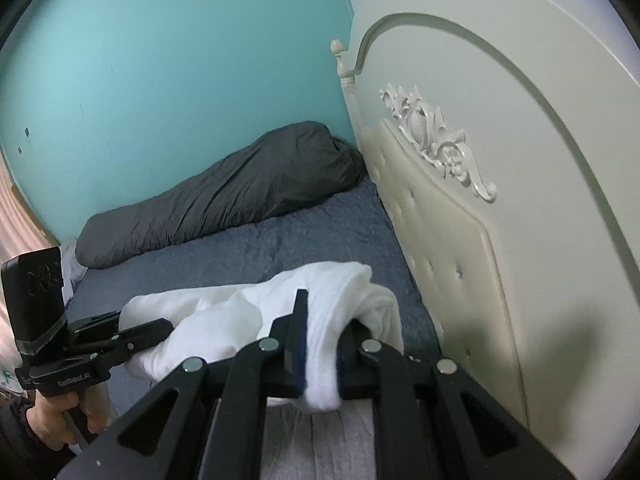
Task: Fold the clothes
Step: 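Lower the folded white shirt onto the clothes stack with both grippers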
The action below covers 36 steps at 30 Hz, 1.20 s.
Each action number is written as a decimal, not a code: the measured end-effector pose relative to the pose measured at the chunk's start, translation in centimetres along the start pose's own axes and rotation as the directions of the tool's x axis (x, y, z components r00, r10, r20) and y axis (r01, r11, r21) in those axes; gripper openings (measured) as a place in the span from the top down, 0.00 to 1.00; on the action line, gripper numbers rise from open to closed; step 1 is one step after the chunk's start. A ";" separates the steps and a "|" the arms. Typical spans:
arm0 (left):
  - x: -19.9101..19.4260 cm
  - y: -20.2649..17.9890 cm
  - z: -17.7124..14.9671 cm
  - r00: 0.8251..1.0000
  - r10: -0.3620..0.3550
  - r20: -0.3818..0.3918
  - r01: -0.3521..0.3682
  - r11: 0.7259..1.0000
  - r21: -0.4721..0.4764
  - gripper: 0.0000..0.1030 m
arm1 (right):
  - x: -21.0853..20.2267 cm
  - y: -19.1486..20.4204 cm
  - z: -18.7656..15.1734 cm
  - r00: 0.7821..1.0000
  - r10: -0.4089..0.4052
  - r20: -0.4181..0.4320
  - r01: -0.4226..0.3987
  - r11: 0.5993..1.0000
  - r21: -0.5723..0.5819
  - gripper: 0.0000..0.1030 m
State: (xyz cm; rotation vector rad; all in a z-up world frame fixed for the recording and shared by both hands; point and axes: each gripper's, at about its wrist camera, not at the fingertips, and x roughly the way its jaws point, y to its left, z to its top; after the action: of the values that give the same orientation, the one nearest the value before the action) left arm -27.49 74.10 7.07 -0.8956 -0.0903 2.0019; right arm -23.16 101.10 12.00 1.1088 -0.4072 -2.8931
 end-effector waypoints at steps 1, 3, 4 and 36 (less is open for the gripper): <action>0.0 -0.1 -0.2 1.000 -0.001 -0.004 0.001 1.000 0.000 0.74 | 0.0 -0.1 -0.2 1.000 -0.001 -0.005 0.001 1.000 0.002 0.91; 0.1 -0.3 -0.6 1.000 -0.003 -0.013 0.003 1.000 0.000 0.74 | 0.1 -0.2 -0.4 1.000 -0.007 -0.019 0.007 1.000 0.001 0.91; 0.1 -0.4 -0.8 1.000 -0.004 -0.016 0.004 1.000 0.003 0.74 | 0.3 -0.2 -0.5 1.000 -0.011 -0.026 0.011 1.000 -0.001 0.91; 0.7 -2.9 -11.0 0.985 -0.032 -0.167 0.030 0.999 -0.016 0.74 | -0.6 -1.8 -11.0 0.971 -0.025 -0.237 0.026 1.000 0.001 0.91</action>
State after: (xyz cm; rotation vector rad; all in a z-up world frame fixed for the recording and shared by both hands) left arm -18.80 73.34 -0.25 -1.0612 -0.0232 1.8912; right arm -15.29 100.28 4.11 1.4490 -0.3926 -2.7344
